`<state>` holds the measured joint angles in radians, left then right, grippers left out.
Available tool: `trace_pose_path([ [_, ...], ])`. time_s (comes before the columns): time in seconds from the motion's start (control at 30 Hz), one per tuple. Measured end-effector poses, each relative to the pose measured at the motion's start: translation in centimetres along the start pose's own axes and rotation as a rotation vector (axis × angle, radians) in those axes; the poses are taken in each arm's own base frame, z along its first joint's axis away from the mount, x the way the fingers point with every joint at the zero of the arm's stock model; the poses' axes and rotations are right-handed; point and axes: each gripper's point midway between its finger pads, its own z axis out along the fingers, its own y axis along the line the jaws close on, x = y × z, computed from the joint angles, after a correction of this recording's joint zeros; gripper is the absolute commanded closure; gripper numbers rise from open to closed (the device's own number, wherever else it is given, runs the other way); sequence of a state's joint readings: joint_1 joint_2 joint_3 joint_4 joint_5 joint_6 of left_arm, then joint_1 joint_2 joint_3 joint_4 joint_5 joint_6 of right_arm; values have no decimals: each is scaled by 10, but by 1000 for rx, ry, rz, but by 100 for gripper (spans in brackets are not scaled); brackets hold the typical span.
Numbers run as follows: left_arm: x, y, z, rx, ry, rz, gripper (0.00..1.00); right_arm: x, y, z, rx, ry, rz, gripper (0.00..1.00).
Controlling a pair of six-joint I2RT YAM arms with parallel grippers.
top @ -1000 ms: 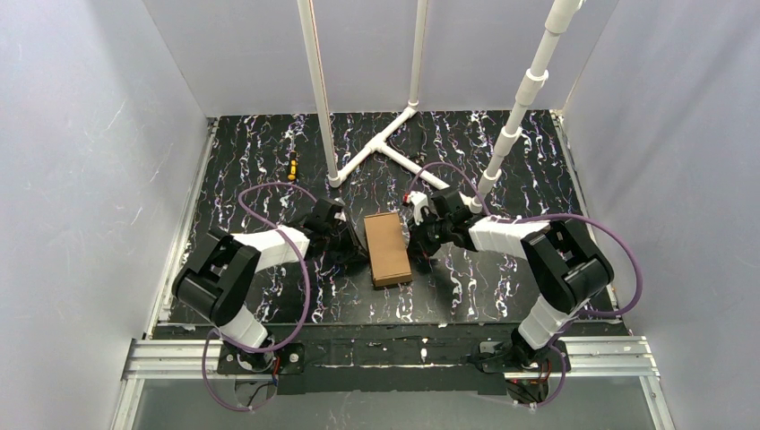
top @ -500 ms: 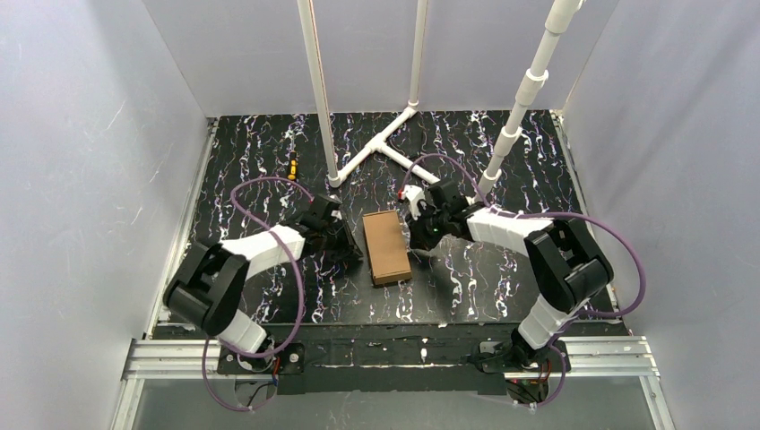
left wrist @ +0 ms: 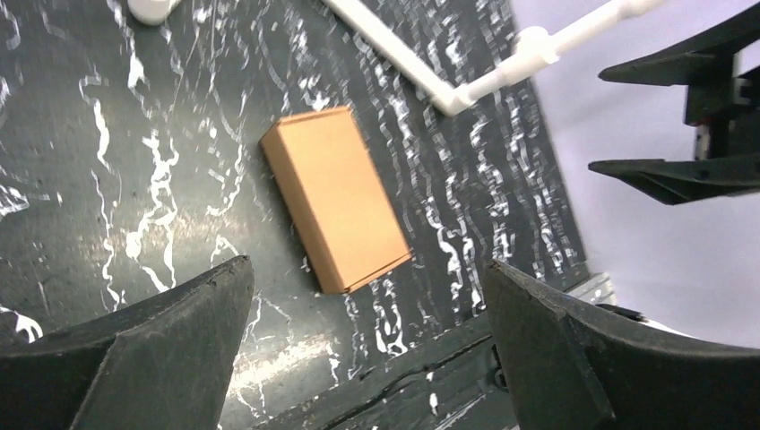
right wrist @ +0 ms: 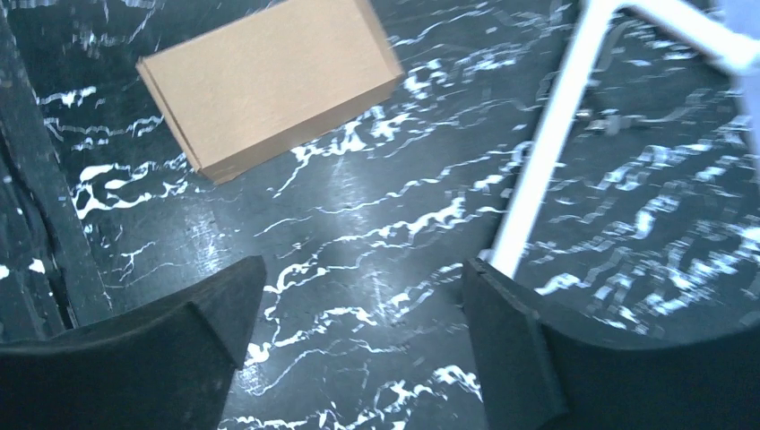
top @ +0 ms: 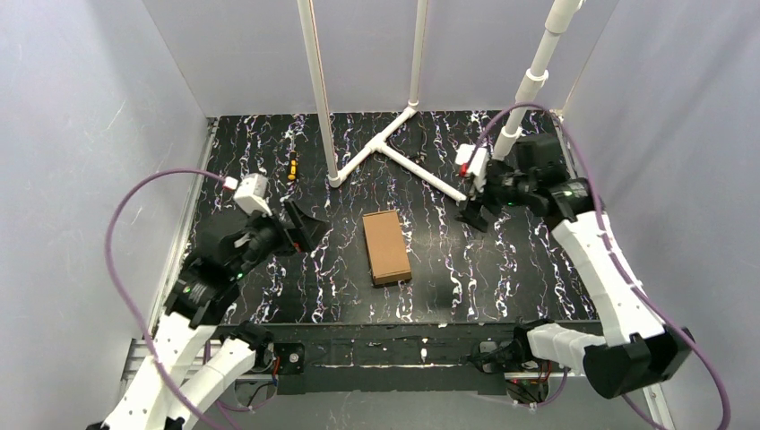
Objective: Fold the paper box
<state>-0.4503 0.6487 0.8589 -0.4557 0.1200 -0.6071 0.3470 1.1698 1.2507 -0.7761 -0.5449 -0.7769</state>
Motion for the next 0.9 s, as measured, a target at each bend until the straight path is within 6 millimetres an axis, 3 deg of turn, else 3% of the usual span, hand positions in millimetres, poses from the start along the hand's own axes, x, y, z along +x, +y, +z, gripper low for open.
trace_pose_path([
  [0.17,-36,-30,-45,61,-96,44,2,-27,-16,-50,124,-51,28,2],
  [0.27,-44,-36,-59,60,-97,62,2,-39,-32,-78,235,-81,129,2],
  [0.43,-47,-39,-70,52,-86,80,2,-41,-49,-105,351,-126,277,2],
  [0.67,-41,-36,-81,42,-71,82,2,-68,-48,-124,337,-235,337,2],
  [0.9,-37,-37,-104,58,-98,85,2,-76,-57,-133,374,-307,470,2],
])
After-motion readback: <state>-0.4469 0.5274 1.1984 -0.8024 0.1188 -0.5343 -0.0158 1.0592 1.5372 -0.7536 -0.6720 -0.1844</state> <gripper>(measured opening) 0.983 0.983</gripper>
